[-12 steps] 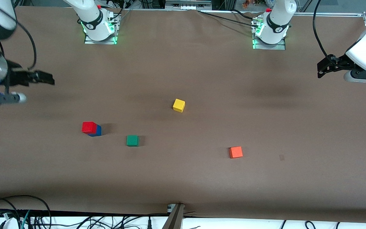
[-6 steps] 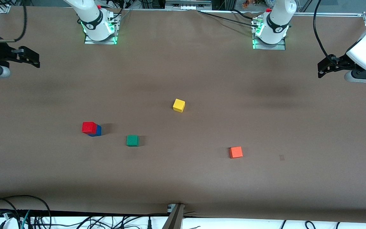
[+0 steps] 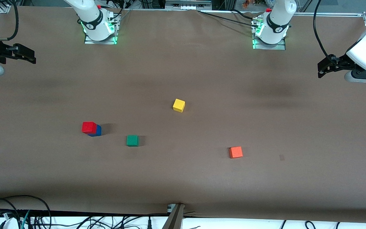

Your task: Pass red block to right arm, stack on blue

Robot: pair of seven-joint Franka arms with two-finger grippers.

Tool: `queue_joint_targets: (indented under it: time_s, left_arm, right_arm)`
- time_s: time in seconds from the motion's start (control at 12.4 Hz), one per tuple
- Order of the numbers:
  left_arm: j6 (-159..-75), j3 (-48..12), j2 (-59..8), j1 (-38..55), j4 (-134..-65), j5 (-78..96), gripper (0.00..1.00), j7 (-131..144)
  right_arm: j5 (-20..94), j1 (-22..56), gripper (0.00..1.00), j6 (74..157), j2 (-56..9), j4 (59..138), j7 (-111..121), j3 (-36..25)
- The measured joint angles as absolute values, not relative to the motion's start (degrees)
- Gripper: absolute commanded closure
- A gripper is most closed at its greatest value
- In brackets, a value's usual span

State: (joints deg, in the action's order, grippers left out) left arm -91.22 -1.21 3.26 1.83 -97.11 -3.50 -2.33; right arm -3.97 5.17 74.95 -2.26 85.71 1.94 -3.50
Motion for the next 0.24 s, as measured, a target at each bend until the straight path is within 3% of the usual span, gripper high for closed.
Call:
queue_joint_targets:
  time_s: [0.24]
  left_arm:
    - [-91.2, -1.2, 3.3, 1.8, -97.1, -3.5, 0.00, -2.3]
  right_arm:
    - [-3.9, 5.2, 0.00, 74.9, -2.8, 85.6, 1.9, -3.5]
